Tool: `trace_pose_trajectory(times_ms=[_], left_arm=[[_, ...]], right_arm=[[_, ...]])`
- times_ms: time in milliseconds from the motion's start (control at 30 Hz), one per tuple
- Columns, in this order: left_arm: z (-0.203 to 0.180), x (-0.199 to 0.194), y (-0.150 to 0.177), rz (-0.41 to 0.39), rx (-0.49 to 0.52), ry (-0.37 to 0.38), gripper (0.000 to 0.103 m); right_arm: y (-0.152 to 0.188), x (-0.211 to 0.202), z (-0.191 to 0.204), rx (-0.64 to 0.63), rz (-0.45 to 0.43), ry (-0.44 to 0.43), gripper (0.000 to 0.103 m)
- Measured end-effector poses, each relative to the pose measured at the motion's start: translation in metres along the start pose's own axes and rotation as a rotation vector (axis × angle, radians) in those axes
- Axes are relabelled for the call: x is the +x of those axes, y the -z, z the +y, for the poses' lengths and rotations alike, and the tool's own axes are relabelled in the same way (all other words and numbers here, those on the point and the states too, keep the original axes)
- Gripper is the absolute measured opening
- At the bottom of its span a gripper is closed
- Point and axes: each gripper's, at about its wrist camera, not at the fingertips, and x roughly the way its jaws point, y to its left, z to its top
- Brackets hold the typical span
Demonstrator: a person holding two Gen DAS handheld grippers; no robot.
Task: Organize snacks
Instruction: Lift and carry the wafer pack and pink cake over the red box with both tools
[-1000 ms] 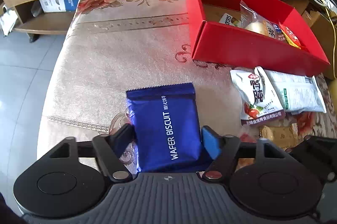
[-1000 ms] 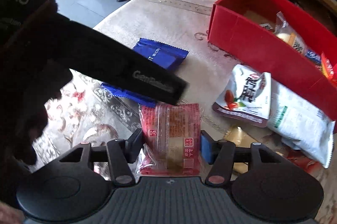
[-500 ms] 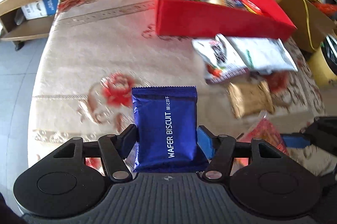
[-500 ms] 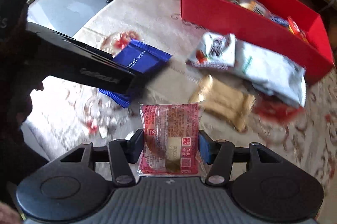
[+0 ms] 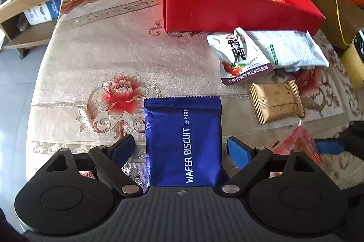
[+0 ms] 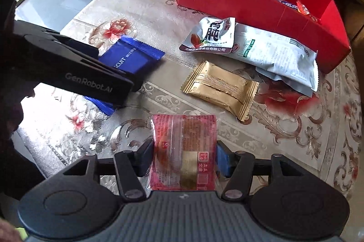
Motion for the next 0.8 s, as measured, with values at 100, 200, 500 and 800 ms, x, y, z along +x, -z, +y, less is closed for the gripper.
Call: trace_pose_trajectory(times_ms=[100, 200, 500, 800], left_arm=[[-0.004, -0.001, 0.003, -0.006, 0.019, -0.022, 0.086], [-0.006, -0.005, 0.005, -0.017, 0.034, -0.01, 0.072], [-0.012, -0.016, 0.01, -0.031, 0.045, 0.024, 0.069], [-0.021, -0.028, 0.007, -0.07, 0.052, 0.059, 0.069]], right_arm=[[0.001, 0.001, 0.004, -0.017, -0.007, 0.012, 0.065], [0.003, -0.001, 0.006, -0.022, -0.012, 0.022, 0.061], [0.003, -0.022, -0.002, 0.027, -0.077, 0.041, 0.061], [-0.001, -0.031, -0.017, 0.089, -0.114, 0.075, 0.061]])
